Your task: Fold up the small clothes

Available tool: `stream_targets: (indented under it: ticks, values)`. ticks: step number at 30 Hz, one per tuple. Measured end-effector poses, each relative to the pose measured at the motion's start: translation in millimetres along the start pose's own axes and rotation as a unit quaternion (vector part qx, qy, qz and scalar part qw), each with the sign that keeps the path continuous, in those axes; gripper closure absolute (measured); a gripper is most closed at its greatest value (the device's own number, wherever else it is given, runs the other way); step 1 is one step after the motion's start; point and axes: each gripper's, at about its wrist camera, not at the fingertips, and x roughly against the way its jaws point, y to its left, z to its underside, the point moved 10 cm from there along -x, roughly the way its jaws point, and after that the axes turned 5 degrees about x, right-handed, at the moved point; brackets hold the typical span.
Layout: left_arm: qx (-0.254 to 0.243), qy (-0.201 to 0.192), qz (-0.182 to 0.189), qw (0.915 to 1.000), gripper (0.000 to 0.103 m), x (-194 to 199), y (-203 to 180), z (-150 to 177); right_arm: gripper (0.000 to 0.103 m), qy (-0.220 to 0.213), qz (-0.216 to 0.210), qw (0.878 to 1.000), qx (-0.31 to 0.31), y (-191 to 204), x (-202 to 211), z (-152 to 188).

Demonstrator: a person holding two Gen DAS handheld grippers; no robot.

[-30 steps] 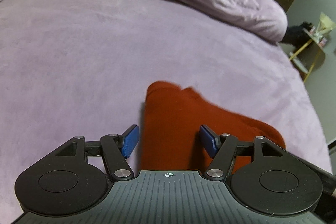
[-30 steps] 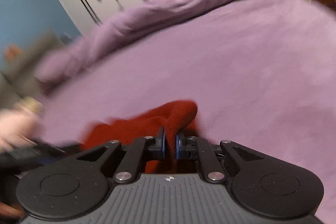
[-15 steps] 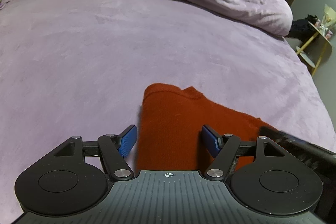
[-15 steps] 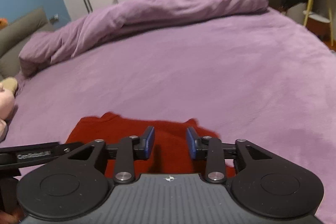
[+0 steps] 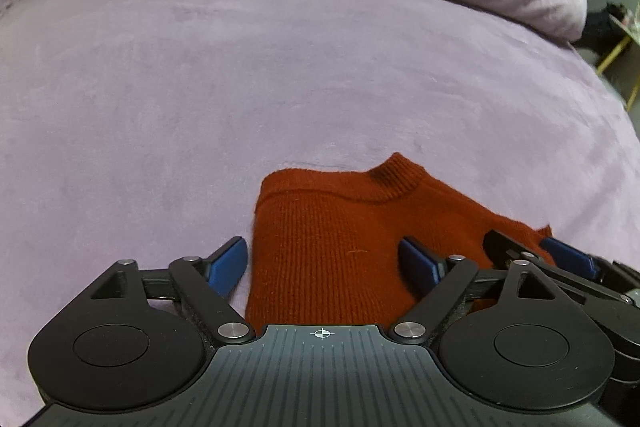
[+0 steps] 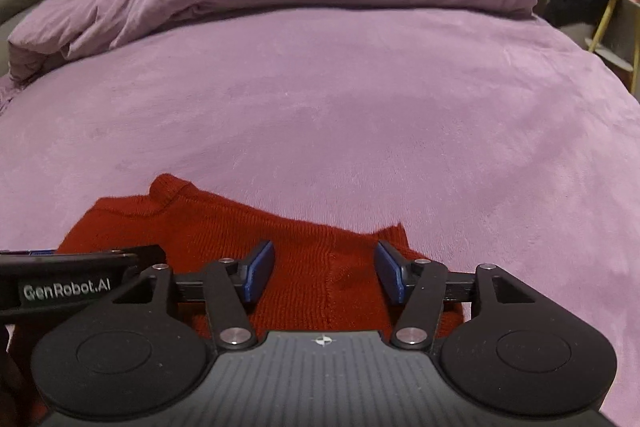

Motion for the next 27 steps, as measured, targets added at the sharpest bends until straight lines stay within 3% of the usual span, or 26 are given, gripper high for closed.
stream_targets:
  ticks: [5, 10, 14, 18, 22, 25, 27]
  values:
    - [-0.009, -0.008, -0.002, 0.9999, 0.014, 14, 1, 4, 0.045, -0.016, -0.005, 1.0, -0.004, -3, 8, 3]
    - [-0.018, -0.044, 0.031, 0.9984, 0.014, 59, 7, 22, 0.046, -0.026, -0.046, 0.998, -0.014, -1, 46, 11]
    - [-0.004, -0.053, 0.06, 0.9968, 0.014, 90, 19, 55, 0.046, -0.05, -0.053, 0.997, -0.002, 2, 92, 41]
    - [0.02, -0.054, 0.076, 0.9955, 0.015, 125, 37, 90, 0.046, -0.069, -0.026, 0.997, 0.04, -4, 130, 77]
    - [0.025, -0.04, 0.087, 0.9951, 0.018, 163, 46, 132, 0.046, -0.029, -0.068, 0.996, -0.056, -24, 168, 116]
    - [0.021, -0.025, 0.073, 0.9968, 0.018, 167, 52, 154, 0.046, -0.02, -0.103, 0.986, -0.132, -36, 191, 137]
    - [0.018, -0.007, 0.054, 0.9984, 0.024, 161, 53, 161, 0.047, 0.004, -0.14, 0.974, -0.177, -36, 192, 145]
